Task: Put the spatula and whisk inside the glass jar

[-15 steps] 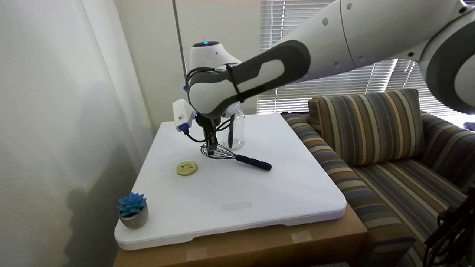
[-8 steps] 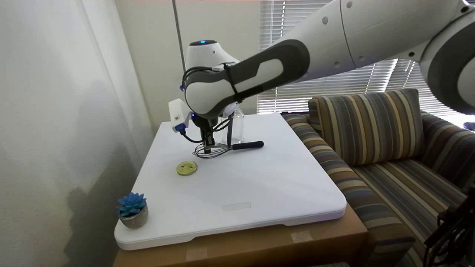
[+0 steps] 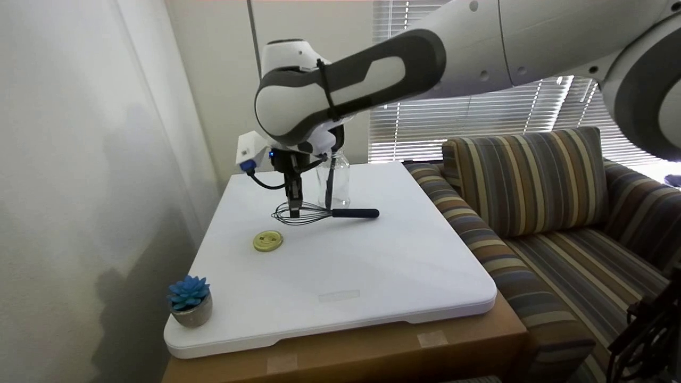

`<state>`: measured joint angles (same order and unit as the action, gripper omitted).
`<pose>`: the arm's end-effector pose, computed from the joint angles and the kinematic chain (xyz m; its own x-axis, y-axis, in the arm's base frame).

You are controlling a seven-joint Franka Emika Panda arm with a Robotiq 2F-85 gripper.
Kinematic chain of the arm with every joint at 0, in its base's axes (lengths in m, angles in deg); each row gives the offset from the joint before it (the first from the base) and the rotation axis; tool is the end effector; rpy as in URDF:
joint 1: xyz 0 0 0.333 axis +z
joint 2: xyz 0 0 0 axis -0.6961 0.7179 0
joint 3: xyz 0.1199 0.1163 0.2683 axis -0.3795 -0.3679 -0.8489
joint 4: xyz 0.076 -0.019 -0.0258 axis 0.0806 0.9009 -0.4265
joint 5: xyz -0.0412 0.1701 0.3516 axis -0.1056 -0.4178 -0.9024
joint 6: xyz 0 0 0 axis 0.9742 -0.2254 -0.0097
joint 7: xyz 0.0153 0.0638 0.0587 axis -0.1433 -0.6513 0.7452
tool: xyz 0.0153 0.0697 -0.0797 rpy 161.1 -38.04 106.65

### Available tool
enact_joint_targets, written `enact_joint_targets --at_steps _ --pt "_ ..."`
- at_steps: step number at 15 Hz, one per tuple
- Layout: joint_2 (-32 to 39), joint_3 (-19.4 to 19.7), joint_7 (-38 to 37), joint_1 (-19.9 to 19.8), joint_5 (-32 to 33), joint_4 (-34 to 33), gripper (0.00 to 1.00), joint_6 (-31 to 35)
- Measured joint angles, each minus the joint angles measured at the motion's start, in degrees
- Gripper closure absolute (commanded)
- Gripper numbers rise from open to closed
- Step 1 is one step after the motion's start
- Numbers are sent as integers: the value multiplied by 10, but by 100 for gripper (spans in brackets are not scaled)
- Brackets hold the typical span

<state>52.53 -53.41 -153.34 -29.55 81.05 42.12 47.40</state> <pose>0.7814 0.2033 0.1262 -0.4399 -0.8953 -0.0704 -0.8953 0.4433 -0.0426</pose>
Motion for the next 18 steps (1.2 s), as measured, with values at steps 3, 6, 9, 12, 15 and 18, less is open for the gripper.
enact_joint_targets --at_steps 3,6,9,12,15,18 --pt "-3 -19 -23 -8 -25 -30 99 -55" --pt "-17 -29 -49 -13 -38 -32 99 -57" --pt "-30 -33 -73 -17 -42 -38 99 -57" --pt "-41 -35 -87 -18 -43 -48 99 -57" --pt "-57 -48 -83 -20 -46 -50 99 -59" --pt "-76 -68 -67 -22 -61 -52 99 -63"
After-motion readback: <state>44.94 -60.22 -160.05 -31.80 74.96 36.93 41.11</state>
